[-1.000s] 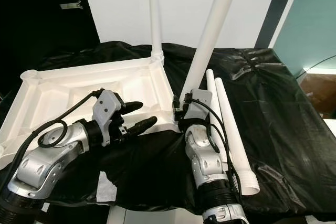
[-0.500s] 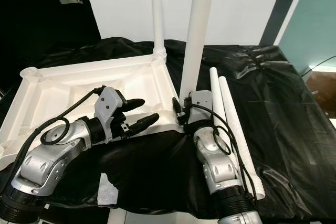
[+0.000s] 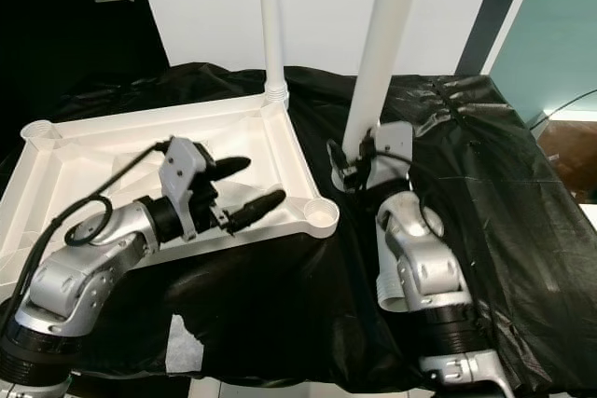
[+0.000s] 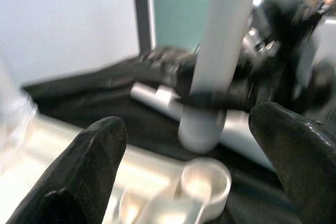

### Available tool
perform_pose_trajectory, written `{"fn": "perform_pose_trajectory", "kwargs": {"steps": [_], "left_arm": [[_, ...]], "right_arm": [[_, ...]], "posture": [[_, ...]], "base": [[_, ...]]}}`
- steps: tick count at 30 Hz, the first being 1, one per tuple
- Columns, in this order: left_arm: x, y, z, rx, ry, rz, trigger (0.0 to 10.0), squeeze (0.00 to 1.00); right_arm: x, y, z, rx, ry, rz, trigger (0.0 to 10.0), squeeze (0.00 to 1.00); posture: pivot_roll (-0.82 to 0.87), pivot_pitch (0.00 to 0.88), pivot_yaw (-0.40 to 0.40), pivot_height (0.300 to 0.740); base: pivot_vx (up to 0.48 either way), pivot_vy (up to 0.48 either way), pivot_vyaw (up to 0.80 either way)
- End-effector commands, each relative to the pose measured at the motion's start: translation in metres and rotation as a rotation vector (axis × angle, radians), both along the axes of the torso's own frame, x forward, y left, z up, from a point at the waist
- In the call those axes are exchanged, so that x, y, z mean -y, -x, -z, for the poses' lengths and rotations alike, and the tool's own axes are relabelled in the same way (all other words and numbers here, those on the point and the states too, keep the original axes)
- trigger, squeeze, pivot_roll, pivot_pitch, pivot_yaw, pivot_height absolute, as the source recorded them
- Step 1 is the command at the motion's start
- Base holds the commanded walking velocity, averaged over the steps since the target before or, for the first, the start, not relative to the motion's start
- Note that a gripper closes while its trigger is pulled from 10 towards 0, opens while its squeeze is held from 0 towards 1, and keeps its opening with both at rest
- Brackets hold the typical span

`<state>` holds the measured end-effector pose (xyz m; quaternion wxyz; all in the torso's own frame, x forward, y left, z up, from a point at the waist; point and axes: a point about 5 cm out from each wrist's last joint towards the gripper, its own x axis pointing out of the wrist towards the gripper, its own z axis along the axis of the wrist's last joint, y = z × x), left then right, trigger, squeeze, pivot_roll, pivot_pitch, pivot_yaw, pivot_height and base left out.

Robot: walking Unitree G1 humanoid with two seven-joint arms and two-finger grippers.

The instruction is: Building children table

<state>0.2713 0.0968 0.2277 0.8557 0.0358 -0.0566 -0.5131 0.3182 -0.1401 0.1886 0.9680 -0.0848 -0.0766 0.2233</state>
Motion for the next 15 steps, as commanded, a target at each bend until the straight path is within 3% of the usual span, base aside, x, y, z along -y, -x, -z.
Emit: {"fn": "perform_pose_trajectory", "kwargs": {"steps": [1,3,4,15], "left_arm": [[0.004,0.004,-0.010,0.006,0.038,0.081,10.0,0.11],[0.007,0.005,-0.017,0.016,0.069,0.105,10.0,0.11],[0.011,0.005,-0.022,0.030,0.084,0.124,10.0,0.00],[0.032,0.004,-0.041,0.091,0.111,0.234,10.0,0.00]], "right_arm": [[-0.004,0.000,0.002,-0.022,0.031,-0.069,10.0,0.00],[-0.004,-0.001,0.003,-0.040,0.047,-0.103,10.0,0.00],[-0.005,0.000,0.004,-0.050,0.064,-0.149,10.0,0.00],[-0.012,0.000,0.005,-0.123,0.162,-0.360,10.0,0.00]], "posture": [[-0.03,0.000,-0.028,0.740],[-0.02,0.000,-0.032,0.740],[-0.02,0.000,-0.036,0.740],[-0.02,0.000,-0.048,0.740]], "base": [[0.000,0.000,0.00],[0.000,0.000,0.00],[0.000,0.000,0.00],[0.000,0.000,0.00]]}}
